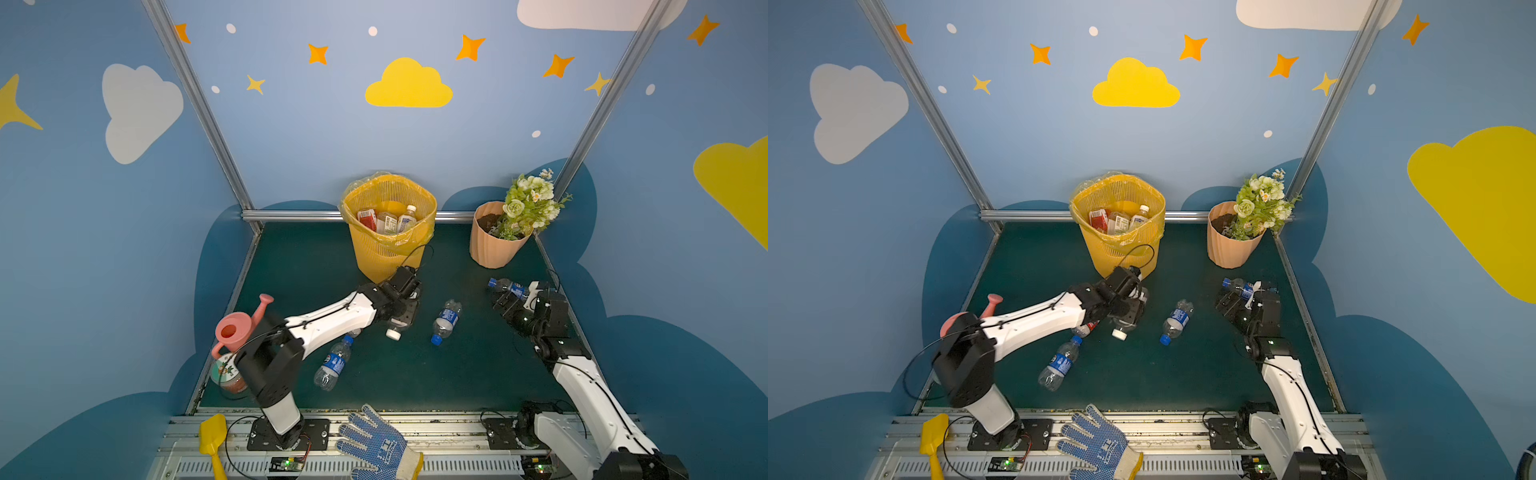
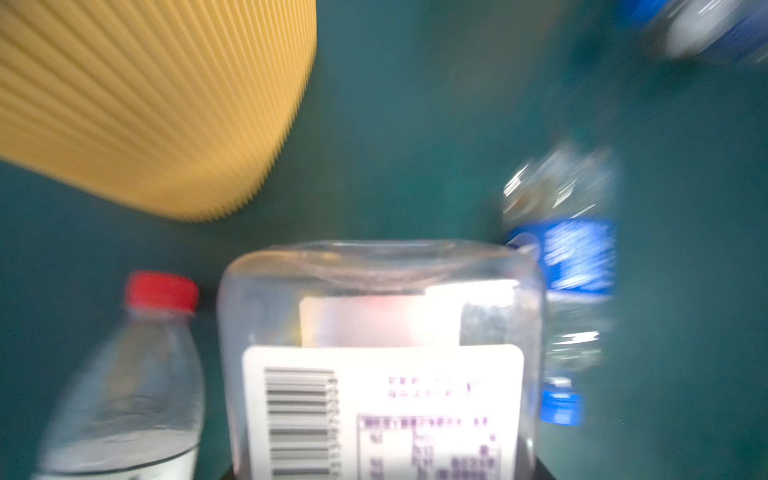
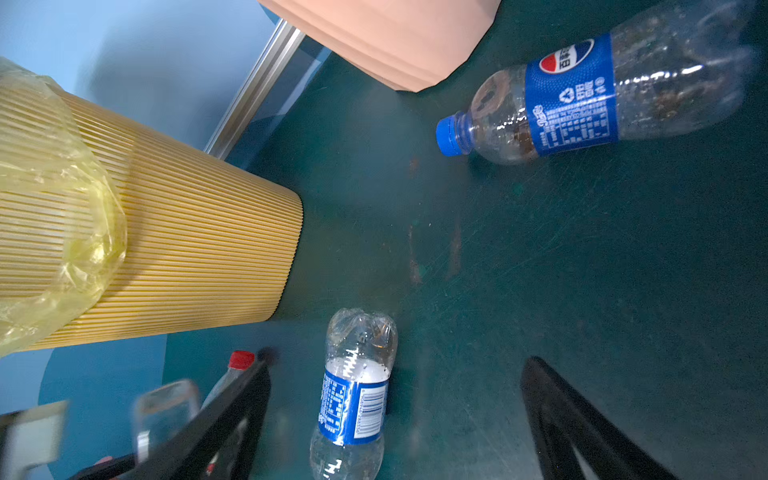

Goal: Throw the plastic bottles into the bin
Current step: 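Lift the purple-label bottle with the left gripper and drop it into the bin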

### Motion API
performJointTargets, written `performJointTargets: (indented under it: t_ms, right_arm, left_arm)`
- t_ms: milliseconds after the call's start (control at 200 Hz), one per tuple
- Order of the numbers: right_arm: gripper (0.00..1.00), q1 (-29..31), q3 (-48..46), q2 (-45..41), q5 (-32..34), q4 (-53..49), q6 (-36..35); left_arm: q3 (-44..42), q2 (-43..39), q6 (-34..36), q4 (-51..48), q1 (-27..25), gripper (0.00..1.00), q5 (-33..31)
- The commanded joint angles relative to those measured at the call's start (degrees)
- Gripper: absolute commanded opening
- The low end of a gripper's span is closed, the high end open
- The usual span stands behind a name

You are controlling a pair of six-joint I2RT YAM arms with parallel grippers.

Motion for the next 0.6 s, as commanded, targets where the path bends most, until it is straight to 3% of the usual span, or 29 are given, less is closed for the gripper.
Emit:
performJointTargets:
  t_ms: [0,135,295,501,591]
  right_arm:
    - [0.92,-0.09,0.22,0.47,-0.78,0.84,-0.17]
    - [0.92,0.04,0.54,1.65,-2.19,1.16,-0.69]
    - [0.92,0.47,1.22,3.29,-3.39,1.84,-0.76]
    - [0.91,1.16,2.12,3.45,-3.2,1.73,-0.58]
    - [0.91,1.44,1.96,2.91,-2.8,1.24,-0.46]
  left_arm:
    - [-0.71,-9.25,3.8,8.19,-0.66,0.55,-4.09]
    - [-3.41,-21.55,11.64,18.56,-1.28,0.55,-7.84]
    - [-1.87,-31.37,26.21,29.82,-1.97,0.55,-10.22]
    - [-0.36,-35.95,41.97,48.1,-3.13,0.54,-4.88]
    - [3.7,-32.79,45.0,48.4,-2.83,0.56,-5.47]
